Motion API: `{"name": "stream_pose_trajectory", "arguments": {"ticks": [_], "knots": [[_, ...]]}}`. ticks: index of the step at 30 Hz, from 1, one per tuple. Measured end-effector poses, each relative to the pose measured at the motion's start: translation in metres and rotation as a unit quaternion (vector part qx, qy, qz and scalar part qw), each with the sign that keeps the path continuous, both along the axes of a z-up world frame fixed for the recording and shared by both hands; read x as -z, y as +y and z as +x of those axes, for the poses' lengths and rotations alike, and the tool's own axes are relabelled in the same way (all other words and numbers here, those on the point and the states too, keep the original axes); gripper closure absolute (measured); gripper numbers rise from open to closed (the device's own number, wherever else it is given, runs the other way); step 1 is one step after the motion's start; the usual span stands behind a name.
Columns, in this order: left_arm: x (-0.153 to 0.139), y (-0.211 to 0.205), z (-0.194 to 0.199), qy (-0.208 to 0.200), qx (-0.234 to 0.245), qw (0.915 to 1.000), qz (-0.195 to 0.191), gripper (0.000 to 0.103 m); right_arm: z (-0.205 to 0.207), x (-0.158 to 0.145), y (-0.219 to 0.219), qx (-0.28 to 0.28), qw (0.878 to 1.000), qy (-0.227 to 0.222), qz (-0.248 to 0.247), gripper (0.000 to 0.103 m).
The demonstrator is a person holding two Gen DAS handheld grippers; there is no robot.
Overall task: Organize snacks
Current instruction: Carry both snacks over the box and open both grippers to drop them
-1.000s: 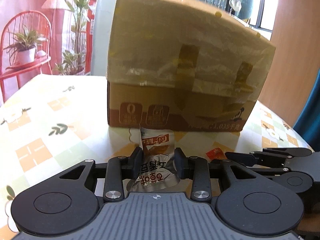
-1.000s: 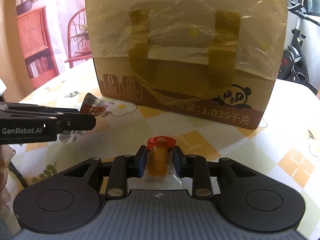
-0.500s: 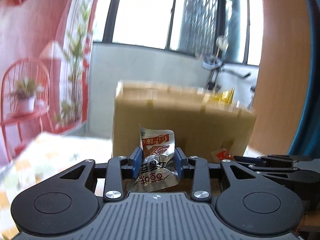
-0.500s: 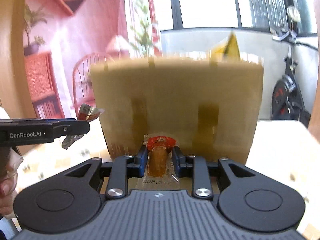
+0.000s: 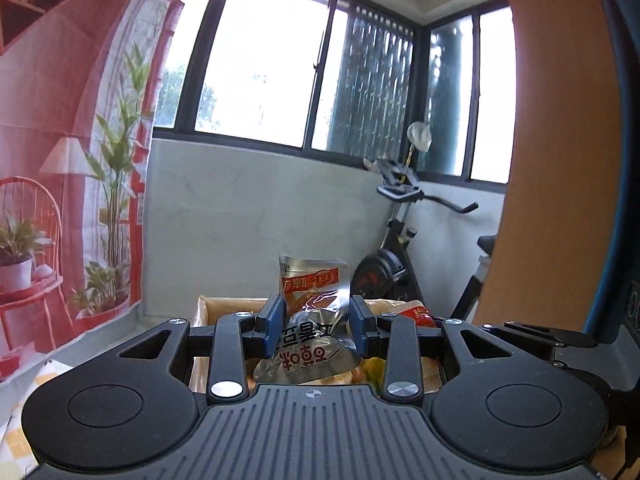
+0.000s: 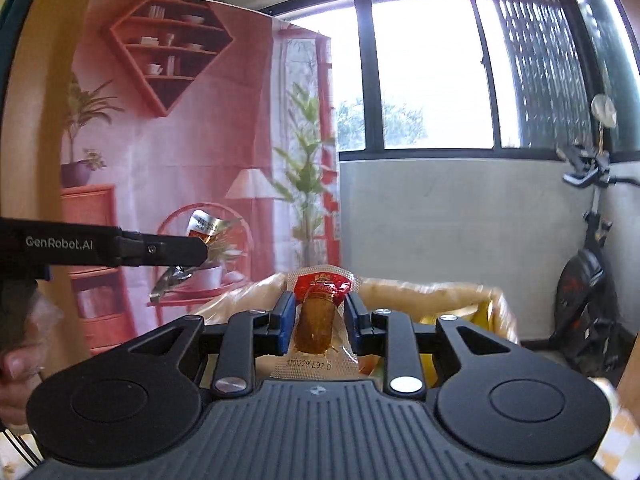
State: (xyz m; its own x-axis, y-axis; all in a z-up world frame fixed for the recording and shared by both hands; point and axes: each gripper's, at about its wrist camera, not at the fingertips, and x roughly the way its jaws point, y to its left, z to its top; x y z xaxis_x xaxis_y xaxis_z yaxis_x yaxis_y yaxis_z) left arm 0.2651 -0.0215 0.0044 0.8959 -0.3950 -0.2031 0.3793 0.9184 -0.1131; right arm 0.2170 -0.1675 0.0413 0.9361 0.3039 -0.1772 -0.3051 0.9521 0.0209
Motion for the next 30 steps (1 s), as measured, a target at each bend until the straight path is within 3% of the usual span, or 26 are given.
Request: {"name": "stream_pose_trajectory", "arguments": {"ticks": [5, 10, 15, 19, 23, 26, 30], "knots": [[0.007, -0.012, 0.037, 0.040, -0.007, 0.9989, 0.025, 0.065, 0.034, -0.001, -0.007, 0.025, 0.999, 0.034, 0.015, 0.074], [0.023, -0.010, 0.064, 0.081, -0.003, 0.9961, 0.035, 0.064, 0.049, 0.007, -0.007, 0.037, 0.997, 0.061, -0.006, 0.074], [0.032, -0.006, 0.067, 0.107, 0.008, 0.9932, 0.044, 0.045, 0.057, 0.016, -0.008, 0.044, 0.995, 0.091, -0.005, 0.070], [0.029, -0.001, 0.063, 0.105, 0.007, 0.9928, 0.057, 0.031, 0.052, 0.014, -0.010, 0.049, 0.995, 0.089, -0.018, 0.060], [0.023, 0.007, 0.054, 0.107, -0.001, 0.9923, 0.061, 0.019, 0.047, 0.007, -0.013, 0.056, 0.994, 0.090, -0.021, 0.056], [0.016, 0.011, 0.044, 0.105, -0.011, 0.9927, 0.059, 0.011, 0.040, -0.002, -0.013, 0.061, 0.994, 0.086, -0.022, 0.041], [0.003, 0.023, 0.026, 0.107, -0.020, 0.9933, 0.040, 0.009, 0.024, -0.019, -0.013, 0.062, 0.995, 0.077, -0.011, 0.016]]}}
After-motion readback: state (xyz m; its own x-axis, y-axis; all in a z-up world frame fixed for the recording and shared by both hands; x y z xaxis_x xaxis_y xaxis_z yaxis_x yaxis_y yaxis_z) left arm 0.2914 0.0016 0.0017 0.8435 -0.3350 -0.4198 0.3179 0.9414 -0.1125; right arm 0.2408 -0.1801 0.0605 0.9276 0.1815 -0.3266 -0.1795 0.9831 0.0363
